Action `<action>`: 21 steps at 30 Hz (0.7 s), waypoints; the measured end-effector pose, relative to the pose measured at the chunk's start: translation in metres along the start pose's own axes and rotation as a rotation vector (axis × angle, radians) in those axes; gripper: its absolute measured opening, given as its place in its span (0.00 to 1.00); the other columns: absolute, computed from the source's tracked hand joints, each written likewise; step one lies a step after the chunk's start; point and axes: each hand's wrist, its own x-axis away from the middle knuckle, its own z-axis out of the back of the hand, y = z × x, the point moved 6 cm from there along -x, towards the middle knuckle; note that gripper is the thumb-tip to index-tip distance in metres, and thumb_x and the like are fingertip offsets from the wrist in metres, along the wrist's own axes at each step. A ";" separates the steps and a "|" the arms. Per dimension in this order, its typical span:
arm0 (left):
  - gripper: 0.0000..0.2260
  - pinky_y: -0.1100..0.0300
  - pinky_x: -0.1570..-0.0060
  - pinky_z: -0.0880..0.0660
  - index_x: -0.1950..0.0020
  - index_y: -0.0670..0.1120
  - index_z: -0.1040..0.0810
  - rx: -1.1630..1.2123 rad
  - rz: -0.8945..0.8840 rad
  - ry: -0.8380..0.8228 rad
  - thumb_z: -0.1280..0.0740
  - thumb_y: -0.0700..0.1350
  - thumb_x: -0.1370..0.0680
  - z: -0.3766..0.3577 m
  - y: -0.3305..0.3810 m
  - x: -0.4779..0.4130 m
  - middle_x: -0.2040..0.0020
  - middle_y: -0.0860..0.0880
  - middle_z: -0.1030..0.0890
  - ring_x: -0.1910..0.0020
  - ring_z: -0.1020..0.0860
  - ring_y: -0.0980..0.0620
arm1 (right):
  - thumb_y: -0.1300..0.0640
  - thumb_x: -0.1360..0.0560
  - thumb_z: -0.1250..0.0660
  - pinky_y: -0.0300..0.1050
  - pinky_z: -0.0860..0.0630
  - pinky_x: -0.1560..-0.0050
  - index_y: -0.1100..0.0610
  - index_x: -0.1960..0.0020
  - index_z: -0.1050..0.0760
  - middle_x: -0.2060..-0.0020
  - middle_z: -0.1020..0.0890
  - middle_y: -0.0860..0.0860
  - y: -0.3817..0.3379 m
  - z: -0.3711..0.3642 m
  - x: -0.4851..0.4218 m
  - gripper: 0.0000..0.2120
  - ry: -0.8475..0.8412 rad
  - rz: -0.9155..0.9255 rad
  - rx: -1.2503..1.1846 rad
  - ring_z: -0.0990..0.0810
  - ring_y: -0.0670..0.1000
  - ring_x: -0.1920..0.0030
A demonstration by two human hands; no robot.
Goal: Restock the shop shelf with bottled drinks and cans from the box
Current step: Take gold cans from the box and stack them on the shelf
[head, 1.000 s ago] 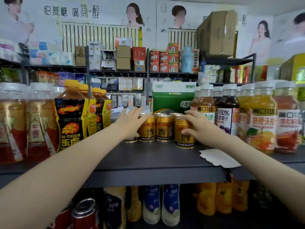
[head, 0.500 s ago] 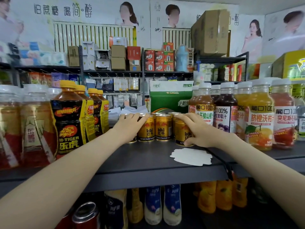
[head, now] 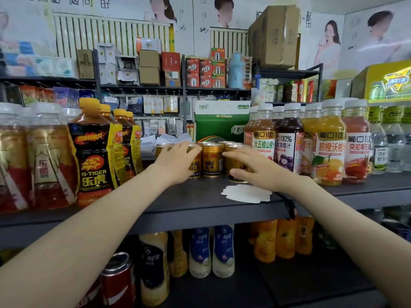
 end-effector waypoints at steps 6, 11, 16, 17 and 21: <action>0.27 0.47 0.32 0.36 0.23 0.51 0.44 0.073 0.042 -0.025 0.39 0.52 0.20 0.026 0.046 0.030 0.25 0.43 0.40 0.28 0.38 0.42 | 0.44 0.19 0.47 0.38 0.43 0.32 0.45 0.28 0.35 0.29 0.33 0.43 -0.004 -0.018 0.054 0.21 -0.373 -0.071 -0.085 0.35 0.45 0.30; 0.24 0.51 0.39 0.30 0.24 0.51 0.42 0.157 0.069 0.041 0.41 0.52 0.19 0.050 0.099 0.047 0.26 0.45 0.37 0.31 0.34 0.44 | 0.45 0.18 0.47 0.40 0.43 0.32 0.43 0.29 0.34 0.30 0.32 0.43 0.043 0.010 0.087 0.19 -0.391 -0.173 -0.042 0.35 0.47 0.30; 0.24 0.51 0.40 0.30 0.24 0.50 0.40 0.198 0.089 0.053 0.42 0.52 0.19 0.059 0.144 0.054 0.28 0.45 0.35 0.32 0.33 0.44 | 0.54 0.17 0.47 0.40 0.44 0.31 0.51 0.28 0.33 0.29 0.32 0.48 0.081 0.034 0.114 0.18 -0.286 -0.239 -0.025 0.36 0.49 0.29; 0.23 0.51 0.41 0.30 0.25 0.50 0.39 0.211 0.100 0.065 0.42 0.52 0.19 0.060 0.150 0.056 0.28 0.45 0.34 0.32 0.32 0.44 | 0.54 0.17 0.47 0.39 0.44 0.31 0.52 0.28 0.34 0.29 0.32 0.49 0.078 0.037 0.118 0.18 -0.222 -0.222 -0.025 0.36 0.49 0.29; 0.22 0.52 0.42 0.29 0.25 0.49 0.39 0.266 0.158 0.093 0.42 0.52 0.19 0.059 0.157 0.070 0.29 0.46 0.33 0.33 0.31 0.45 | 0.54 0.18 0.47 0.43 0.40 0.33 0.55 0.29 0.34 0.31 0.30 0.51 0.042 0.034 0.123 0.19 0.042 -0.101 0.021 0.35 0.51 0.31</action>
